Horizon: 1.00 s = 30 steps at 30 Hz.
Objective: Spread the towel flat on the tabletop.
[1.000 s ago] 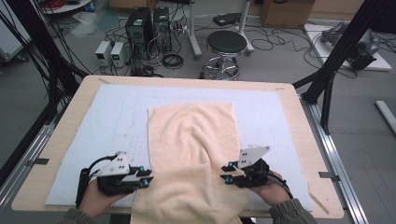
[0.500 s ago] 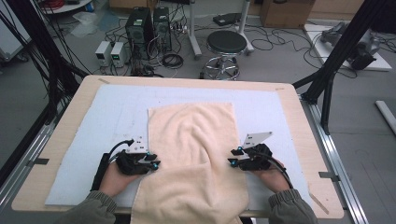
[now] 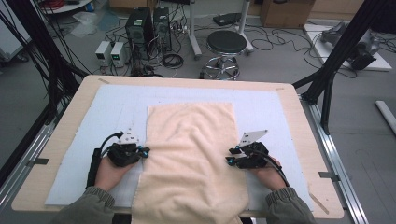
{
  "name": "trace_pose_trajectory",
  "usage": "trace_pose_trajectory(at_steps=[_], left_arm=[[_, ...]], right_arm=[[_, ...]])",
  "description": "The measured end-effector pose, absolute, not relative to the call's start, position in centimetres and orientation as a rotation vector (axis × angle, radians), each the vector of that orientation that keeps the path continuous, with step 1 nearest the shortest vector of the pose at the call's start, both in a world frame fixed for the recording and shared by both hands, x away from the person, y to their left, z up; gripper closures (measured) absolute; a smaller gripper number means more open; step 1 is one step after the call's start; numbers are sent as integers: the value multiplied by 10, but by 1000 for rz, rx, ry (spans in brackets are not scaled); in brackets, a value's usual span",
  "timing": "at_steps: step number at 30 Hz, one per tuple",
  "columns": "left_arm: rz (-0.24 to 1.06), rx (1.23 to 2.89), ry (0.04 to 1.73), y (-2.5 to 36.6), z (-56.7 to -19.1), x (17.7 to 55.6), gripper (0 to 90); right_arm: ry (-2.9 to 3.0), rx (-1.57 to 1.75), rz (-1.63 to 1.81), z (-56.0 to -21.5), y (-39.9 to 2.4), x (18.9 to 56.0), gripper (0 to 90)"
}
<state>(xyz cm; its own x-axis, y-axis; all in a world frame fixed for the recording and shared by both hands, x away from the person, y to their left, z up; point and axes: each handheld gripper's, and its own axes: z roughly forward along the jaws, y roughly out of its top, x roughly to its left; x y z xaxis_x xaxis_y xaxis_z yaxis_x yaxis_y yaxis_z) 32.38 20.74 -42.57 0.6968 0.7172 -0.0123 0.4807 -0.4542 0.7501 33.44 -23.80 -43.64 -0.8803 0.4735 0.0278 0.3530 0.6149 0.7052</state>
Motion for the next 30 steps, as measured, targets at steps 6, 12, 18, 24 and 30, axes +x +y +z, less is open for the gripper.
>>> trace_pose_trajectory(at_steps=[6,12,18,24,30], left_arm=[[388,2115,912,213,-420,325,795],[341,2120,741,209,-409,290,676],[214,2159,597,198,-414,252,611],[134,2306,498,190,-431,231,735],[149,2318,487,199,-429,222,839]], right_arm=[[2668,712,1143,-436,-237,337,598],[2678,615,1201,-420,-237,313,596],[2737,470,1260,-410,-232,272,563],[2878,375,1206,-424,-224,247,615],[2948,350,1187,-434,-216,241,867]])
